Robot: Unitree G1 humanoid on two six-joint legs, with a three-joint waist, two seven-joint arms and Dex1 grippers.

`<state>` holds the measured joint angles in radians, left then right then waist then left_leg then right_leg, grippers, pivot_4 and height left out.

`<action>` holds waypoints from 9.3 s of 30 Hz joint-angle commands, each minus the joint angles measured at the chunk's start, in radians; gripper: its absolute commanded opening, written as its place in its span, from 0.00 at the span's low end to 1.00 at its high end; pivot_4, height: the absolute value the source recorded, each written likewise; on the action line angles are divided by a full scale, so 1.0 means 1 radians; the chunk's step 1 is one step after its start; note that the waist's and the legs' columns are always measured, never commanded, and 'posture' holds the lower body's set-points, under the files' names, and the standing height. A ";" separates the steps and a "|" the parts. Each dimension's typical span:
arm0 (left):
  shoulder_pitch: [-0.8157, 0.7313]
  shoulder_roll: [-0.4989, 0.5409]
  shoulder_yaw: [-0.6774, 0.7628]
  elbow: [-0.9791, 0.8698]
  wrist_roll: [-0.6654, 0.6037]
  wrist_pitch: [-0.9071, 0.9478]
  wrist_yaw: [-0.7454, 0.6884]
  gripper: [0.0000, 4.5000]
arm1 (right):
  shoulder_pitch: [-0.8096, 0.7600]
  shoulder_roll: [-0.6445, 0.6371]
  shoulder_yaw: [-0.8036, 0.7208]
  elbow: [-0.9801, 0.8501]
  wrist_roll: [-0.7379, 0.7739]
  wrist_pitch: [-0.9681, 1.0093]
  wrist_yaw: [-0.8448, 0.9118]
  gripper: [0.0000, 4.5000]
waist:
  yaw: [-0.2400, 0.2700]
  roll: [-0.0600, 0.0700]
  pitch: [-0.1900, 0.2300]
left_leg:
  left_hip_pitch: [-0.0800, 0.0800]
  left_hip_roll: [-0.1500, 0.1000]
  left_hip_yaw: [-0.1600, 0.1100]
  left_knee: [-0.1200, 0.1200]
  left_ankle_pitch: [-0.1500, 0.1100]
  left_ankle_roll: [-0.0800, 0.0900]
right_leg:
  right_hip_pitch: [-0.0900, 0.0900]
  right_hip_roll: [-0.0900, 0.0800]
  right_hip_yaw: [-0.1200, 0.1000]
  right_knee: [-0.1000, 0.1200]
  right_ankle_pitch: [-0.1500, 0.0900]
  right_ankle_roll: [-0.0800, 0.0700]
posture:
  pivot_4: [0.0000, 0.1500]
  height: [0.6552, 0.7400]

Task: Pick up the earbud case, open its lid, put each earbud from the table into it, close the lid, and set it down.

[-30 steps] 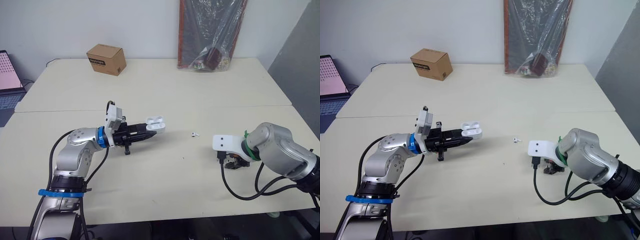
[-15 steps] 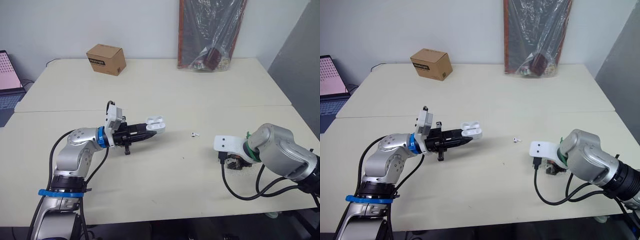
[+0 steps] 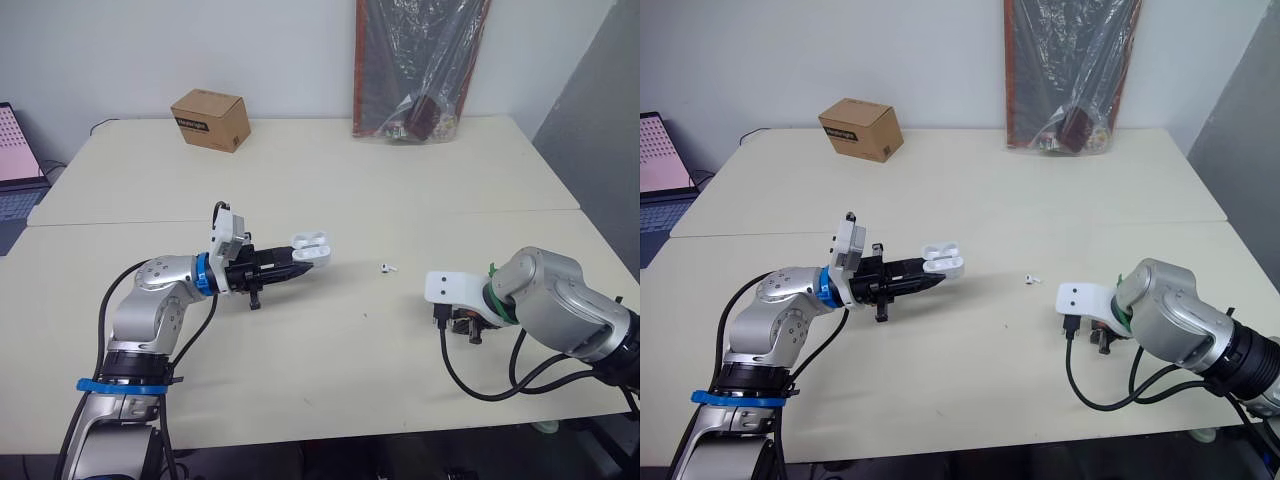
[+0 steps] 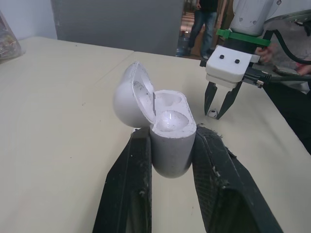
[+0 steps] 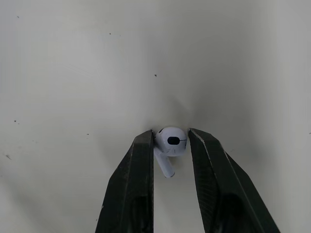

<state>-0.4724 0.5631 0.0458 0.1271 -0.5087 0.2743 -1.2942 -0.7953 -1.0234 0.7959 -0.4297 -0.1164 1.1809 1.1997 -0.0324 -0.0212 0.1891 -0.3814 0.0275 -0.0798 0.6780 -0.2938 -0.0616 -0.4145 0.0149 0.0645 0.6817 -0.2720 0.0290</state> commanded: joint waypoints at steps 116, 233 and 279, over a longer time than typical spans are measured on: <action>-0.066 -0.168 0.098 -0.129 -0.037 -0.100 0.375 0.17 | 0.131 1.082 -0.601 0.108 0.483 -0.265 -1.013 0.09 | -0.023 0.001 0.000 | -0.003 0.001 0.000 -0.002 0.000 0.000 | -0.006 0.001 0.002 0.007 0.001 -0.001 | 1.00 1.00; -0.006 -0.042 0.104 -0.113 -0.157 0.084 0.183 0.17 | 0.640 -0.094 -0.508 0.182 -0.353 -1.292 -0.357 0.16 | 0.003 0.000 0.000 | 0.005 -0.001 0.002 -0.001 0.000 0.000 | 0.006 0.001 0.003 -0.002 0.002 0.001 | 1.00 1.00; -0.004 -0.065 0.098 -0.112 -0.147 0.066 0.189 0.17 | 0.262 0.052 -0.543 -0.074 0.052 0.093 0.037 0.23 | 0.003 0.000 0.000 | 0.007 0.000 0.002 0.000 0.000 0.000 | 0.007 0.001 0.004 -0.001 0.002 0.001 | 1.00 1.00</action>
<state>-0.4746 0.4978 0.1338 0.0447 -0.6543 0.3616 -1.1025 -0.5057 -0.9751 0.2538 -0.4701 -0.1084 1.1448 1.2496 -0.0293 -0.0209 0.1888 -0.3746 0.0271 -0.0784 0.6773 -0.2936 -0.0618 -0.4078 0.0154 0.0675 0.6807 -0.2701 0.0297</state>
